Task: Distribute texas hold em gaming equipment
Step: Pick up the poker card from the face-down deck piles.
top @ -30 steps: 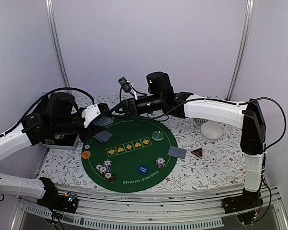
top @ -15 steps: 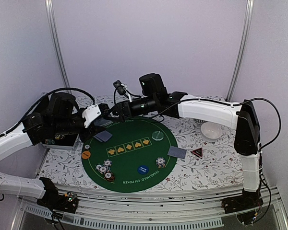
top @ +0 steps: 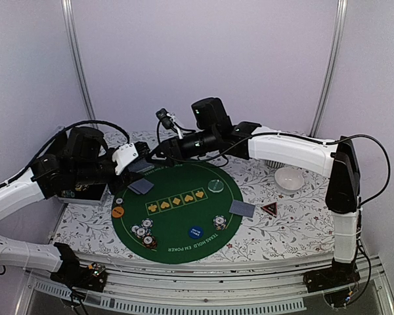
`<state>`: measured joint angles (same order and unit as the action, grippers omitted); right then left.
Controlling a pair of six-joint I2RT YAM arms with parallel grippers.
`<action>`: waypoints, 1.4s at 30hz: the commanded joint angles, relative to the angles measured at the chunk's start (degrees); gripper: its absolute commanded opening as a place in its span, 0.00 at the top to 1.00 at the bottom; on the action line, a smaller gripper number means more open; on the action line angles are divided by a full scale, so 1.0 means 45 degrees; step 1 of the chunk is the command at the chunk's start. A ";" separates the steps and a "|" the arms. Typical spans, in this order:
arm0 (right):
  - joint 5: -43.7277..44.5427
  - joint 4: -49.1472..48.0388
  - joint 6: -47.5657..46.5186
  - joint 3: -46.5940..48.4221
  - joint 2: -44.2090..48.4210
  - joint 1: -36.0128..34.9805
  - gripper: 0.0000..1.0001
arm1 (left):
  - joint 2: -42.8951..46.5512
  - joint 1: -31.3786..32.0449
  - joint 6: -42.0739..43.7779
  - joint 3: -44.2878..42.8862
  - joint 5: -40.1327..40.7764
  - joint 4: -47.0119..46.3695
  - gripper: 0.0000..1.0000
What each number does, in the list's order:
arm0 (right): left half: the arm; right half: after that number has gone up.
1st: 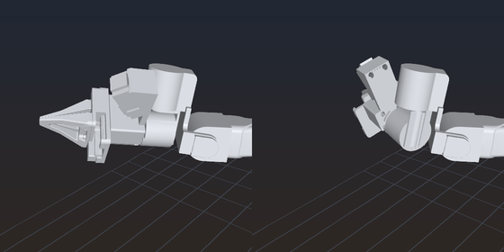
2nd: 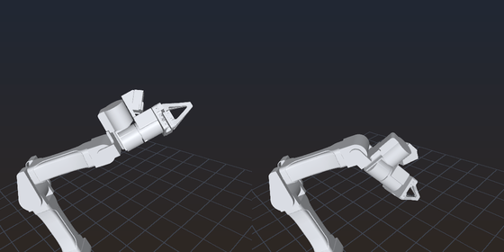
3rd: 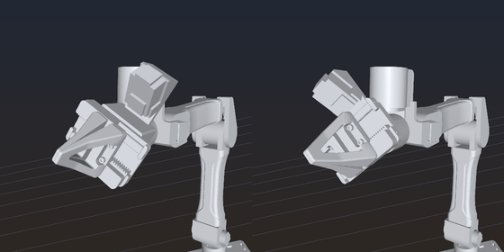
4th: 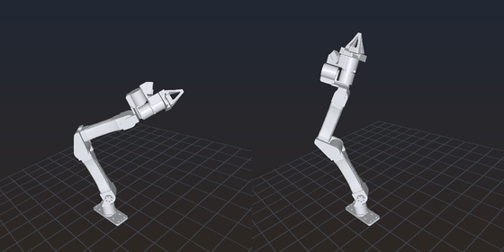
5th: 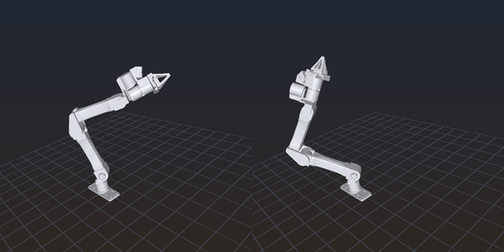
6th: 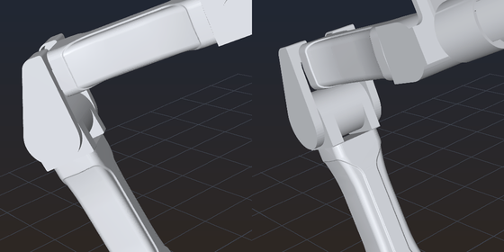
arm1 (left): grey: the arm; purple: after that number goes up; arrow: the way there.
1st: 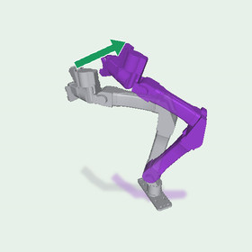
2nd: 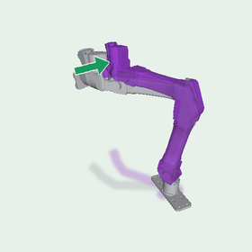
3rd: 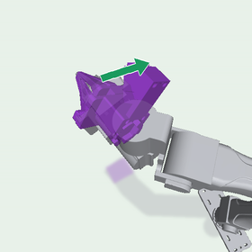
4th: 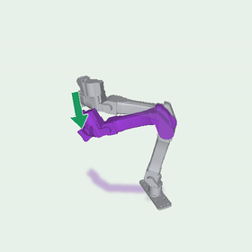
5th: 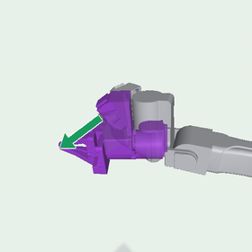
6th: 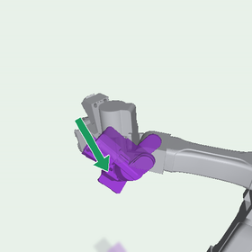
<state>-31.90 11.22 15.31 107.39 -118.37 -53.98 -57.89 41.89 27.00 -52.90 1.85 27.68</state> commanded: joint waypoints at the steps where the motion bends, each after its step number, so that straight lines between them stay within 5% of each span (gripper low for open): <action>1: 0.0520 0.0680 -0.0184 0.0109 0.0393 0.0171 0.38 | 0.0254 0.0136 0.0115 -0.0179 -0.0115 -0.0426 0.64; 4: 0.0664 0.0945 -0.0228 0.0276 0.0386 0.0157 0.38 | 0.0251 0.0123 0.0093 -0.0177 -0.0105 -0.0429 0.64; 11: -0.1459 0.0679 -0.1009 0.1445 -0.0403 -0.0356 0.17 | 0.0168 0.0140 0.0081 -0.0156 -0.0195 -0.0439 0.64; 26: 0.1912 0.1756 -0.1156 0.1823 -0.0938 -0.0215 0.14 | 0.0149 0.0138 0.0064 -0.0180 -0.0292 -0.0507 0.64; 35: 0.2520 0.1977 -0.1125 0.0841 0.0079 0.0128 0.25 | 0.0168 0.0139 0.0094 -0.0099 -0.0245 -0.0526 0.64; 42: 0.1712 0.2060 -0.1080 0.1172 0.0080 0.0133 0.44 | 0.0170 0.0139 0.0093 -0.0043 -0.0196 -0.0527 0.64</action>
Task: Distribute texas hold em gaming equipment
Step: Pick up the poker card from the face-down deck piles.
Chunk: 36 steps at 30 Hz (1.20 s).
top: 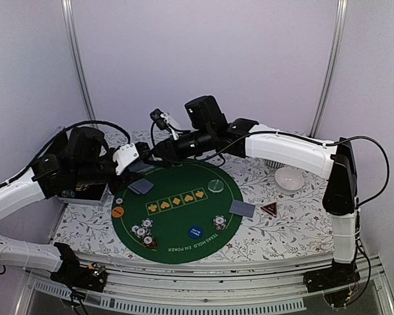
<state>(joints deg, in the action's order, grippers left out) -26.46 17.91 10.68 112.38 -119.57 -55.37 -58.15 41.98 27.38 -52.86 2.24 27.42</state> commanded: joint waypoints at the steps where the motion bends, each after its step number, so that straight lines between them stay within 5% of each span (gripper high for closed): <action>1: 0.0400 0.0571 -0.0049 0.0081 0.0380 0.0437 0.48 | 0.0261 0.0124 0.0010 -0.0033 -0.0266 -0.0468 0.64; 6: -0.0015 0.0619 0.0056 0.0172 0.0527 0.0413 0.70 | 0.0291 0.0124 0.0015 0.0066 -0.0216 -0.0468 0.64; 21: 0.0261 0.1688 0.0055 0.0281 0.0907 0.0367 0.97 | 0.0266 0.0121 0.0000 0.0136 -0.0071 -0.0430 0.64; 36: -0.0059 0.2042 -0.0289 -0.0133 0.2239 0.0569 0.99 | 0.0185 0.0109 -0.0003 0.0106 -0.0029 -0.0390 0.63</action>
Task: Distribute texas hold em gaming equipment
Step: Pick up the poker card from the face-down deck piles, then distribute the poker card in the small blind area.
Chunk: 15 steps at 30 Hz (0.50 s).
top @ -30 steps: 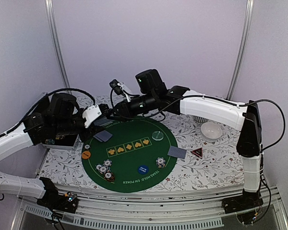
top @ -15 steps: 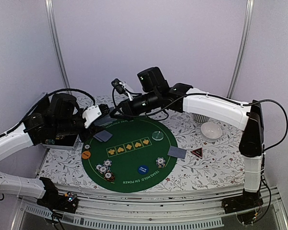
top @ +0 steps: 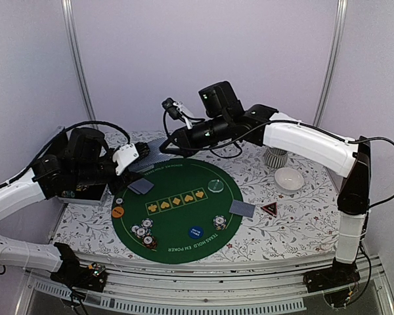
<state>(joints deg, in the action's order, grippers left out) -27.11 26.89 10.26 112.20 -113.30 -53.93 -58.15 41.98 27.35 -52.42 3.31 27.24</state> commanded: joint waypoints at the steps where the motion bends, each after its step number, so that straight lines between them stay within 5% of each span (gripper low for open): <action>1: -0.0061 0.0023 -0.0208 -0.0086 0.0873 0.0257 0.99 | 0.0173 0.0123 0.0011 -0.0006 -0.0282 -0.0351 0.64; 9: -0.0361 -0.0023 0.0014 -0.0568 0.1531 0.0845 0.99 | 0.0215 0.0111 0.0025 0.0008 -0.0229 -0.0351 0.64; 15: 0.0540 -0.0077 0.1807 -0.4133 0.3805 0.2915 0.99 | 0.0297 0.0114 0.0015 0.0062 -0.0151 -0.0351 0.63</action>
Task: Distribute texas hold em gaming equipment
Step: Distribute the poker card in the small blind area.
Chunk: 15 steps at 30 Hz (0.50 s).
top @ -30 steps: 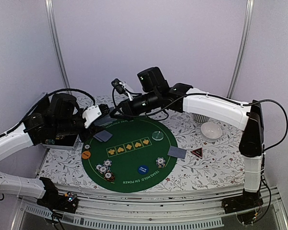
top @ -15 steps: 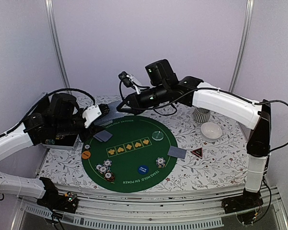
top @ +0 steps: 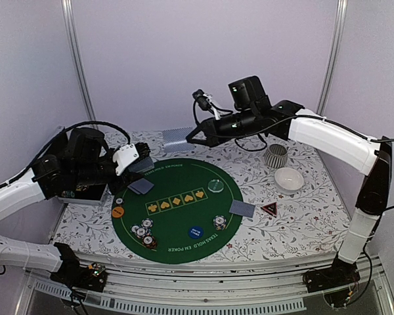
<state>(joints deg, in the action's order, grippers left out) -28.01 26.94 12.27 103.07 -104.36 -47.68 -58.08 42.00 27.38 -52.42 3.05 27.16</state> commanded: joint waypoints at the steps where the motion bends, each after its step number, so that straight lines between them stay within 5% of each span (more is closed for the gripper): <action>1: 0.0947 -0.0105 0.1620 -0.3256 0.2208 0.1899 0.99 | 0.0292 0.0116 0.0020 0.0094 -0.0092 -0.0332 0.64; 9: 0.1377 -0.2512 0.4599 -1.0262 0.4469 0.3663 0.99 | 0.0197 0.0090 0.0067 0.0131 -0.0228 -0.0486 0.64; 15: 0.1735 -0.4667 0.6167 -1.2164 0.4067 0.3799 0.99 | 0.0162 0.0096 0.0088 0.0146 -0.0269 -0.0517 0.64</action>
<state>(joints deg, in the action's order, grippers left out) -21.50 16.27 33.61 49.80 -86.02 -30.94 -57.74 42.00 27.44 -52.31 2.52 26.76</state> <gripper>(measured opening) 0.017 0.374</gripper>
